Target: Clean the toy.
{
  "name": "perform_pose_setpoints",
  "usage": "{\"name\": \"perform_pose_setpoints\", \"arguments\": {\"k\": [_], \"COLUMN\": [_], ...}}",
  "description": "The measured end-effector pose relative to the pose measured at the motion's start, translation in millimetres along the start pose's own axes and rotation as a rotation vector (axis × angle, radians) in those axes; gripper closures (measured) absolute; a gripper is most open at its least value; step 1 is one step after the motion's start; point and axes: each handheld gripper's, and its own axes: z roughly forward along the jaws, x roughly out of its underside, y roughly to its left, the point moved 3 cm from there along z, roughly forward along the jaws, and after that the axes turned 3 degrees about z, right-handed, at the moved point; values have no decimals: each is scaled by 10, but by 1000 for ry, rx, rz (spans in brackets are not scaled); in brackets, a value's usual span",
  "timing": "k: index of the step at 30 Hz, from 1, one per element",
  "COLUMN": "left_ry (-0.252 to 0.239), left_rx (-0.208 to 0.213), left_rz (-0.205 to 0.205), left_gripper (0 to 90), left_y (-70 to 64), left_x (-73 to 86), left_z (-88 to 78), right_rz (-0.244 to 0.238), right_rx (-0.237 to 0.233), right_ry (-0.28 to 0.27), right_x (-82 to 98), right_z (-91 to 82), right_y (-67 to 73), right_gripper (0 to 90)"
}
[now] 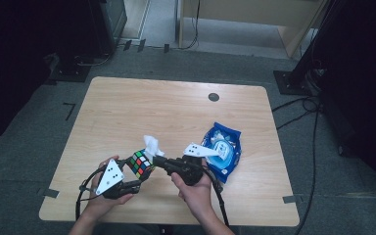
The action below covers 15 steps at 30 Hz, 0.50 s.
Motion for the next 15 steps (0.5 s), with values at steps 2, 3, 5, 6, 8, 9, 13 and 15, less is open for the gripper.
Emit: {"name": "perform_pose_setpoints", "arguments": {"k": [2,3,5,6,8,9,13,15], "left_ry": [-7,-7,-7,-7,-5,-3,8,12], "left_rx": [-3,-6,-14,-16,-23,-26,-37,-43], "left_rz": [-11,-16,-21,-26,-34,-39,-44,-48], "left_gripper": [341,341,341,341,341,341,341,341], "left_y": [17,28,48,55,69,75,82,88], "left_x": [0,-1,2,5,14,22,40,42], "left_z": [-6,-10,-15,-15,-11,-5,10,16], "right_rz": [-7,-12,-20,-33,-45,-51,-50,-60], "right_rx": [54,98,166,203,245,265,292,275], "right_ry": [-1,2,4,8,13,13,11,-12], "right_x": [0,2,15,28,55,69,96,76], "right_z": [-20,-32,-50,-54,-57,-58,-62,-67], "right_y": [-74,-126,-221,-268,-359,-394,-466,-415], "right_gripper": [882,878,863,861,860,862,768,651]}}
